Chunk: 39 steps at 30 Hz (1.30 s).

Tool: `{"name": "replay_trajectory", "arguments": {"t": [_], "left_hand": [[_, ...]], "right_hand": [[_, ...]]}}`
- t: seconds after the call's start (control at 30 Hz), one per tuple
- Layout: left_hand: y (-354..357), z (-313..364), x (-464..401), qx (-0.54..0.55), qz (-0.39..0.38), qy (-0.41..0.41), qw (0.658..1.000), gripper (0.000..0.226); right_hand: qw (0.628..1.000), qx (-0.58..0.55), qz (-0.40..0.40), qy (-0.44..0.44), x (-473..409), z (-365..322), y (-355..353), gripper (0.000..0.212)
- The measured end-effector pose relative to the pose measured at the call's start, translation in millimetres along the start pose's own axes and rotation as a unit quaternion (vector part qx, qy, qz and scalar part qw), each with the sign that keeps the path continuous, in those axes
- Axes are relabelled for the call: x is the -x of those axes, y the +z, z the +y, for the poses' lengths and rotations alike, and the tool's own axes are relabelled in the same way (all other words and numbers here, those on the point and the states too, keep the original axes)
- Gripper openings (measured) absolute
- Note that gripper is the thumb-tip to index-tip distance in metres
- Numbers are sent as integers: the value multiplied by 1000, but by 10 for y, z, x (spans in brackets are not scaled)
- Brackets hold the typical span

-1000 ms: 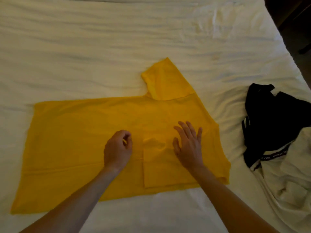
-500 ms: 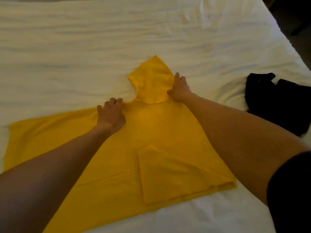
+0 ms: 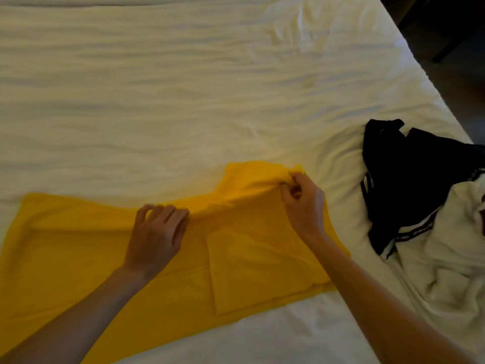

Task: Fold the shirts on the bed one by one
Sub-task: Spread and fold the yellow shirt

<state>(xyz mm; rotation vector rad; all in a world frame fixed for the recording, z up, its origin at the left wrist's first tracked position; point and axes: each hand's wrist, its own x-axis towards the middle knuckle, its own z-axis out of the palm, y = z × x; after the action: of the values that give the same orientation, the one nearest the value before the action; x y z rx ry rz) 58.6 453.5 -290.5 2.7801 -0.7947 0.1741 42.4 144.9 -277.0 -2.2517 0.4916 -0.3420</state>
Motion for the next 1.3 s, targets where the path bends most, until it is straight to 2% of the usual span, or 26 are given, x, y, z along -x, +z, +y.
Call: {"name": "replay_trajectory", "arguments": {"t": [0.13, 0.2, 0.3, 0.37, 0.4, 0.5, 0.6, 0.7, 0.9, 1.0, 1.1, 1.17, 1.3], "left_hand": [[166, 136, 411, 16, -77, 75, 994, 29], [204, 160, 471, 18, -100, 70, 992, 31], [175, 111, 476, 7, -115, 21, 993, 34], [109, 24, 431, -10, -133, -8, 991, 30], [72, -38, 411, -20, -148, -20, 989, 29], [-56, -290, 373, -61, -219, -59, 972, 45], [-137, -587, 407, -105, -250, -90, 958, 46], [-243, -872, 492, -148, -250, -103, 951, 43], [-624, -1411, 685, -235, -250, -106, 933, 38], [-795, -1613, 891, -245, -179, -110, 946, 32], [-891, -1749, 1193, -253, -146, -128, 948, 35], [-891, -1787, 1426, -251, -140, -119, 950, 29], [-916, -1795, 1650, -215, -114, -128, 962, 16]], "right_hand": [[994, 34, -90, 60, 640, 280, -93, 28], [987, 68, -124, 82, 824, 344, -114, 41], [976, 189, -48, 94, 1052, 212, -57, 66], [969, 242, -28, 29, 1155, 6, 59, 74], [970, 235, -49, -25, 1195, -95, 150, 74], [958, 162, -167, -169, 1257, -386, 551, 68], [898, 218, -291, -248, 1250, -603, 964, 71], [847, 303, -362, -247, 1175, -656, 1245, 72], [841, 319, -359, -249, 1144, -640, 1297, 66], [867, 277, -301, -284, 1121, -661, 1253, 42], [895, 225, -236, -304, 1084, -608, 1185, 24], [890, 242, -218, -320, 1098, -556, 1139, 8], [882, 270, -204, -329, 1093, -606, 1068, 7]]}}
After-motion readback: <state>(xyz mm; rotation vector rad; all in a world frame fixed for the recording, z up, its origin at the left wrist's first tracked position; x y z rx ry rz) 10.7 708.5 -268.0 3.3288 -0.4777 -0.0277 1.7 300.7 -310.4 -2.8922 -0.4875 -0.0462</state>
